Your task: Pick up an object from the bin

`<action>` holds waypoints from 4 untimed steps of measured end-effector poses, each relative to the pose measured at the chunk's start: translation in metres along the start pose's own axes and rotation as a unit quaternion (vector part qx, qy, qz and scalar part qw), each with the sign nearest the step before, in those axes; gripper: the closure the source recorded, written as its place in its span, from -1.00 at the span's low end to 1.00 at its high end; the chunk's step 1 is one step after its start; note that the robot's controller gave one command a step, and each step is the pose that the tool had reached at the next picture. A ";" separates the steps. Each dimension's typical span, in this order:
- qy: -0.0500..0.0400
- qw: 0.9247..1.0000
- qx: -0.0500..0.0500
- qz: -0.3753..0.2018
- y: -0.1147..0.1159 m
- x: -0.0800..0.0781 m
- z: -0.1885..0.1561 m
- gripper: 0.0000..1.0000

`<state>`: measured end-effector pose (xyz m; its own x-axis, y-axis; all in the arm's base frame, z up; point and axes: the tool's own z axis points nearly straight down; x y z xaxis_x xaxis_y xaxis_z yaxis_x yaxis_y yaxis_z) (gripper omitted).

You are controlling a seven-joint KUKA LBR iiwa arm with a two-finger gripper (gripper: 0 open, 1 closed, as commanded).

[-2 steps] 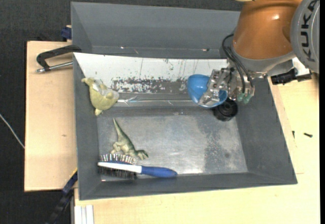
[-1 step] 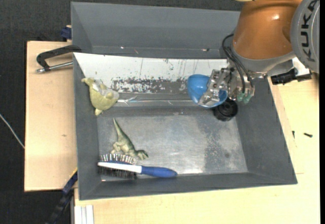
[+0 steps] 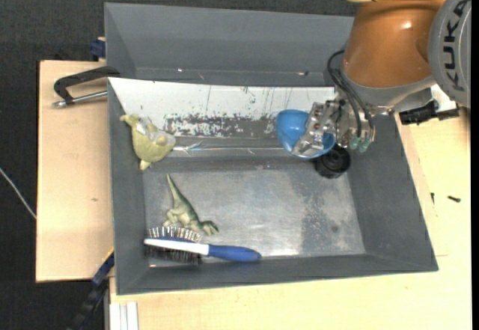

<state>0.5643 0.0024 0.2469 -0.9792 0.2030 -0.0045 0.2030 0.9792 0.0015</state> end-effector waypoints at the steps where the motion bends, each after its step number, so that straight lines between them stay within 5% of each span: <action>1: 0.000 1.000 0.000 0.000 0.000 0.000 0.000 1.00; 4: 0.000 1.000 0.000 0.000 0.000 0.000 0.000 1.00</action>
Offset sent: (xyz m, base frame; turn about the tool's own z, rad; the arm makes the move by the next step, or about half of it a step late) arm 0.0000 0.0000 0.0000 0.0000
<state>0.5643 0.0024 0.2469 -0.9792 0.2029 -0.0045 0.2029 0.9792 0.0014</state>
